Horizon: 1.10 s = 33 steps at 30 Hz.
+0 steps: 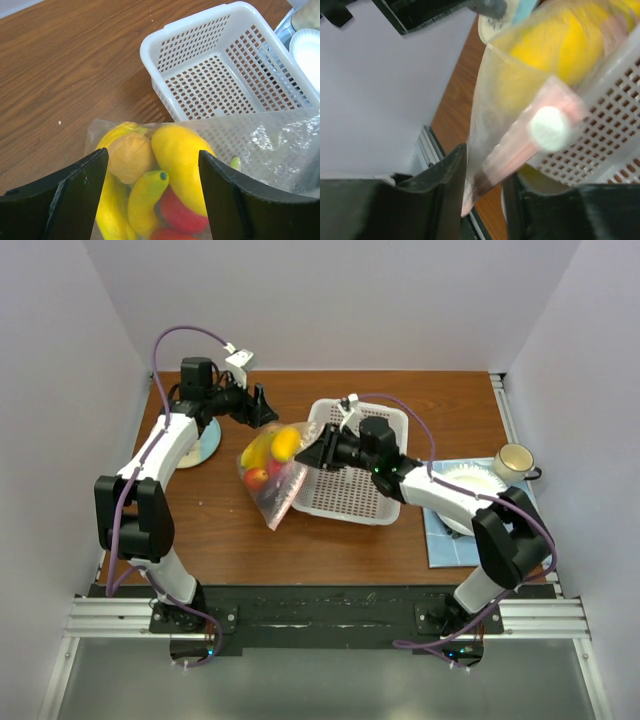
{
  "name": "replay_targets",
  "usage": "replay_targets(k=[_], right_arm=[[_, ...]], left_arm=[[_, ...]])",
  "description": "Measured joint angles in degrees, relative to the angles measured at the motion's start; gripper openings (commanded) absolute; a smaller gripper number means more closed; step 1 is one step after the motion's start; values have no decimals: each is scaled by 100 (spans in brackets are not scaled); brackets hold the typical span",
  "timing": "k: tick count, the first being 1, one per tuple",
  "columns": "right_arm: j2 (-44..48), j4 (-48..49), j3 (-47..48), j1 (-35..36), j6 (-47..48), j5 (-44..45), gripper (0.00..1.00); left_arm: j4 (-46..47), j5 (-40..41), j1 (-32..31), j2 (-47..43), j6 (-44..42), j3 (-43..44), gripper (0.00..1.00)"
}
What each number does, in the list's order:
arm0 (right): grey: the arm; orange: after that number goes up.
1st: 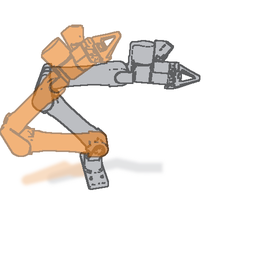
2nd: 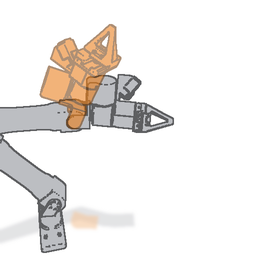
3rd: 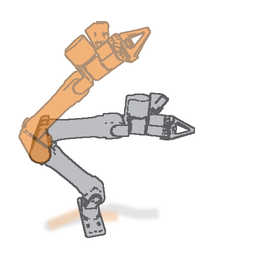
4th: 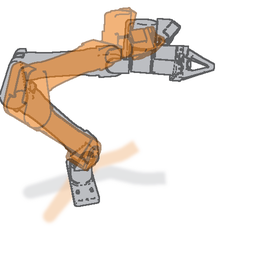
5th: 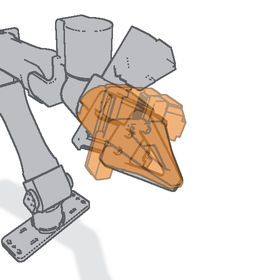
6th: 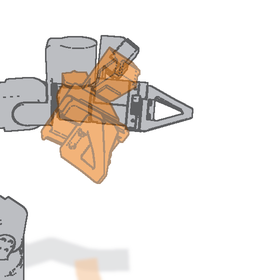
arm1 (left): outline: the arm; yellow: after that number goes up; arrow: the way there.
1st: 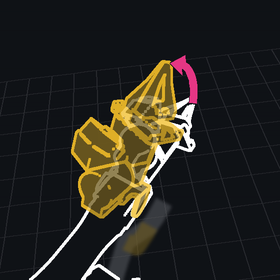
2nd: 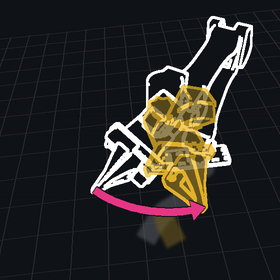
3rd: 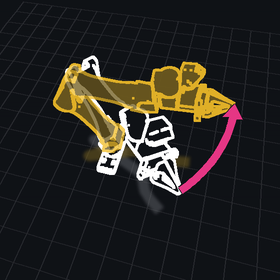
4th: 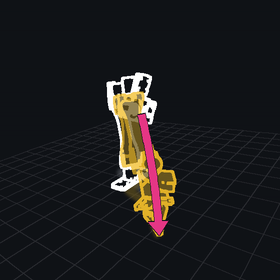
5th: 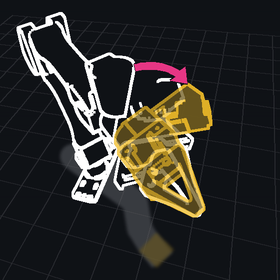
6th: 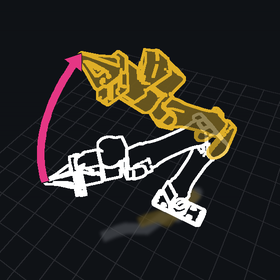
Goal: Open the zip-top bag and remove the fake food
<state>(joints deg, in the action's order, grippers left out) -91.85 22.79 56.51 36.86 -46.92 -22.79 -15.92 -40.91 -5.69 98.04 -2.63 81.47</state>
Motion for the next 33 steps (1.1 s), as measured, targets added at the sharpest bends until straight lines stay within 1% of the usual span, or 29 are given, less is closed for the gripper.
replay_targets(k=[1,2,4,5,6,7,9,12,13,14,15,17,18,21,23,25,28,29,31,32,33], right_arm=[[-7,-284,269,2,142,52,11],[-42,-525,592,0,304,87,6],[-219,-1217,1526,2,699,262,0],[-382,-1521,2068,2,894,348,0],[-636,-2070,2903,4,1134,417,0],[-791,-2262,3294,7,1270,468,0],[-1539,-3141,5005,9,1611,544,0],[-3130,-4249,8087,15,1952,566,0],[-3609,-4513,8942,15,2011,533,0],[-3895,-4666,9412,15,2044,514,0],[-4013,-4732,9508,15,2068,468,0],[-3943,-4800,9101,17,2114,352,0],[-3836,-4859,8679,31,2264,293,0],[-3797,-5416,8240,157,2946,466,0],[-3792,-5921,8161,422,3687,960,0],[-3705,-6179,8052,870,4409,1486,0],[-3464,-6308,7746,1449,5042,1751,0],[-3305,-6310,7532,1626,5204,1742,0],[-2833,-6166,6907,1843,5458,1705,0],[-2575,-6126,6620,1871,5547,1683,0],[-2330,-6076,6411,1864,5617,1674,0]], left_arm=[[-9,11,4,2,2,13,78],[-22,4,24,17,4,57,80],[-33,-96,120,103,118,256,85],[-13,-201,221,164,212,387,87],[44,-356,367,260,404,573,97],[136,-529,562,367,640,767,100],[492,-957,1058,586,1156,1104,100],[1082,-1521,1845,723,1930,1215,100],[1259,-1670,2070,730,2127,1187,100],[1449,-1825,2264,717,2264,1113,100],[1626,-1969,2420,682,2382,1019,100],[1952,-2282,2640,551,2608,715,100],[2135,-2509,2719,457,2741,520,100],[2610,-3012,2815,240,3036,140,100],[2896,-3274,2828,129,3176,-26,100],[3204,-3488,2830,46,3320,-177,100],[3856,-3681,2830,-24,3731,-461,100],[4249,-3733,2830,-48,3978,-623,100],[5309,-3849,2830,-52,4813,-957,100],[5974,-3912,2828,-39,5331,-1119,100],[6616,-4006,2822,26,6063,-1193,100]])
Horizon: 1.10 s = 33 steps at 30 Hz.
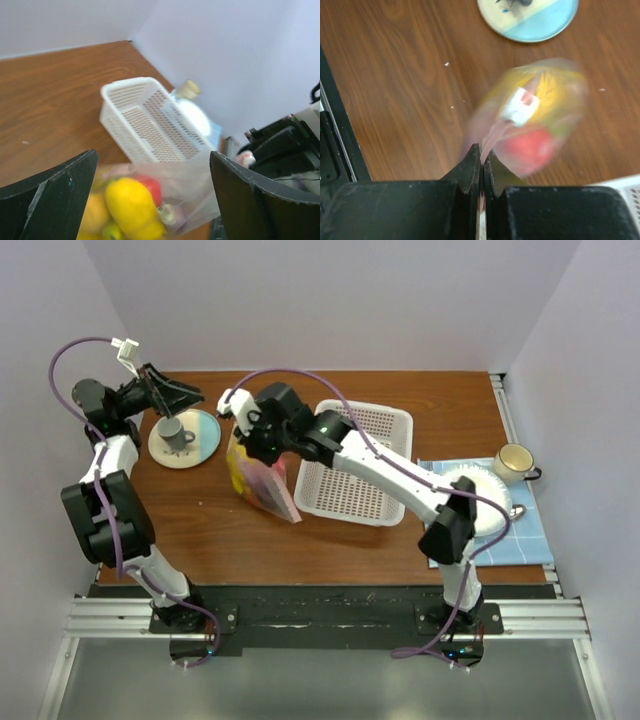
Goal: Open the zip-top bag and remove the fake food
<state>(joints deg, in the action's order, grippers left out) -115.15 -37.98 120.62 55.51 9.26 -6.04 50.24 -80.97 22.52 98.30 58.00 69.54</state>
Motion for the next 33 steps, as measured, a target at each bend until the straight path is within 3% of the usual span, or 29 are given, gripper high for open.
replay_targets(k=[4,8,16,22,33], right_arm=[[597,107,-140,-203,160,-11,0],[863,315,-177,-313,275,-2,0],[855,372,-645,-275,393,-33,0],[850,380,-667,-391,358,-188,0],[645,551,-413,-610,179,-573,0]], left_arm=[[1506,-243,-87,487,2662,306,100],[1961,-310,-260,544,3556,114,100],[2256,-439,-1193,74,3377,-474,100],[2304,-437,-1154,-190,3082,-490,100],[2393,-459,-1134,-1049,2312,-1390,100]])
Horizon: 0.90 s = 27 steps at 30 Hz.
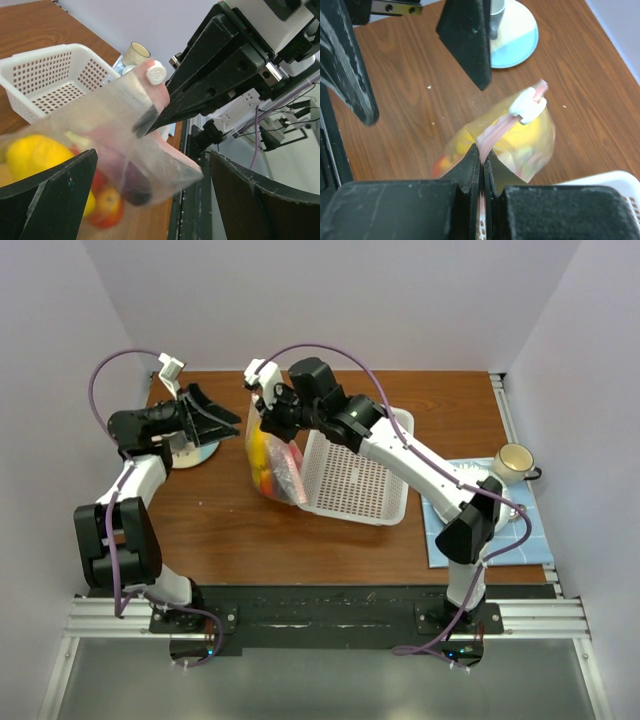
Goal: Open the zip-top bag and remove the fake food
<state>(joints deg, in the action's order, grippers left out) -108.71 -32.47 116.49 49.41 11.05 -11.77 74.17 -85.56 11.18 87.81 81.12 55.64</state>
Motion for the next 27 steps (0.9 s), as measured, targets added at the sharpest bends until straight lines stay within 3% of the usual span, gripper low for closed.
replay_targets(k=[9,20,27], right_arm=[[-273,-94,85,9,-116,-466,0],[-396,-566,614,7,-7,-1003,0],[-531,-739,748,-48,9,-1484,0]], left_arm=[[26,-15,127,247,-601,278,100],[31,-17,-85,474,-1388,-411,100],[33,-68,-280,413,-1471,-367,97]])
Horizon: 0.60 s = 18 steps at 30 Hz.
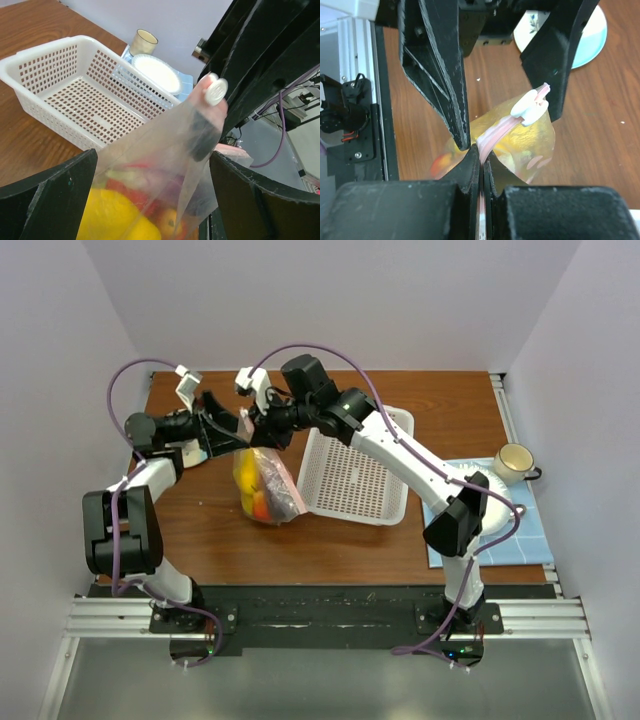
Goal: Open the zip-top bag and remove the fake food
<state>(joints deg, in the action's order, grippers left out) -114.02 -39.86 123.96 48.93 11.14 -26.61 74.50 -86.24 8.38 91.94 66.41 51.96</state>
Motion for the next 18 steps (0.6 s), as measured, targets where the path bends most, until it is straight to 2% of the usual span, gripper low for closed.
replay_targets(k=[2,3,4,5,6,8,9,10,18], right_arm=[[-50,-39,4,-24,0,-72,0],[-74,-72,4,-26,0,-109,0],[-90,-98,2,-24,0,-138,0],[-94,-105,-15,-24,0,-144,0],[-94,-105,-33,-24,2,-142,0],[-94,-105,-61,-39,4,-111,0],[-94,-131,-79,-68,-2,-74,0],[-94,-151,-101,-109,-13,-59,0],[114,258,-614,-339,-223,4,0]], left_arm=[[0,4,-9,11,33,107,90],[2,7,-17,11,46,146,83],[2,7,-26,11,48,188,63],[2,2,-48,11,57,212,53],[0,-4,-87,11,83,219,33],[7,-26,-195,11,173,229,17],[31,-46,-271,11,201,245,3],[50,-61,-337,24,216,275,0],[63,-37,-433,229,551,409,1]])
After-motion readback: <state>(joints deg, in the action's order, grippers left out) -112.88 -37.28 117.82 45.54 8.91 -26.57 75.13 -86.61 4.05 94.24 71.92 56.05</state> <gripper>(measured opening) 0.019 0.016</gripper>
